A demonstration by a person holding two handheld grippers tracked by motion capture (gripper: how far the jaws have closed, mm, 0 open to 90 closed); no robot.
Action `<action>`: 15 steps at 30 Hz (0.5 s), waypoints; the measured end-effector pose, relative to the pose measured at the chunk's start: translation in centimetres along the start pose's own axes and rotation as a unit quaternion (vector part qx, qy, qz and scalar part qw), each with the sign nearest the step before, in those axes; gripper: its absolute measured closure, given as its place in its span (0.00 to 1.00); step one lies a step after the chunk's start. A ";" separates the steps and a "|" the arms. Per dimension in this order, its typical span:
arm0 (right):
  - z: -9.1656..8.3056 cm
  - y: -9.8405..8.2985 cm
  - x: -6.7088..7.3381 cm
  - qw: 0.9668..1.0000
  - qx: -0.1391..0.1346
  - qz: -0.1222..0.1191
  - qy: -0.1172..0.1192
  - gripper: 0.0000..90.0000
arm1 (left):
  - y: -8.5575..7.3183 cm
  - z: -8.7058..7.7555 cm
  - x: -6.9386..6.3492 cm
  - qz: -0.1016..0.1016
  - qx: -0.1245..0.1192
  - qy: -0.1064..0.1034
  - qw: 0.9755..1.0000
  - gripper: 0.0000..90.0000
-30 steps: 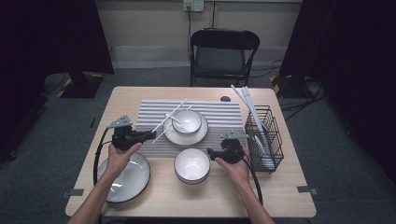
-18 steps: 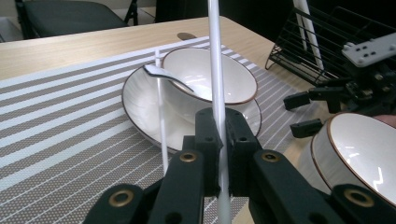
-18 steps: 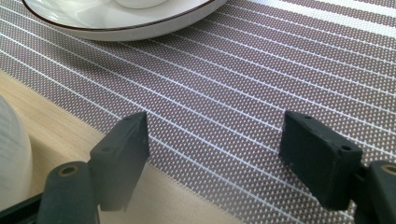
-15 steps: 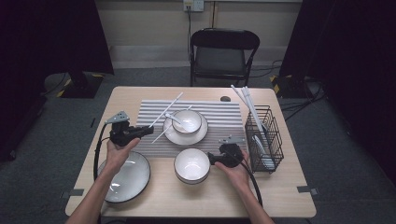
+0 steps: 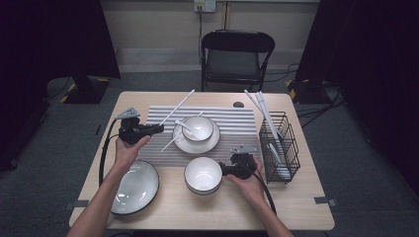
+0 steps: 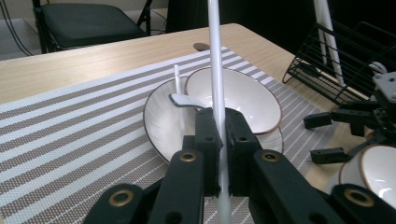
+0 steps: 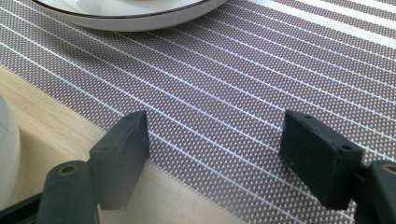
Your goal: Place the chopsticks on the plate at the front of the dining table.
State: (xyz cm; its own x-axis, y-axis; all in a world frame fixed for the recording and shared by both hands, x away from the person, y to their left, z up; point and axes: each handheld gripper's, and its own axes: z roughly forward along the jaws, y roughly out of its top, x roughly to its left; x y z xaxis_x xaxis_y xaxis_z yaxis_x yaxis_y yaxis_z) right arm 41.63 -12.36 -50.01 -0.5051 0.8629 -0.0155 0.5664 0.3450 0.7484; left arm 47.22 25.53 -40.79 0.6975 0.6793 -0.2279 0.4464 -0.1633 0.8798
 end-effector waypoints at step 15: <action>0.0 0.0 0.0 1.000 0.000 0.000 0.000 0.26 | -1.5 2.9 2.8 -0.029 0.027 0.019 0.999 0.96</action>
State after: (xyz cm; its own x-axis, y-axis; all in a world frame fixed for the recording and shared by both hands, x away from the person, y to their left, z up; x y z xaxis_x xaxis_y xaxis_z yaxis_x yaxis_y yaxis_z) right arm 41.63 -12.37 -50.00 -0.5047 0.8632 -0.0148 0.5673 0.3445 0.7480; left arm 50.14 25.64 -43.94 0.6485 0.7147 -0.2620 0.5164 -0.1601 0.8413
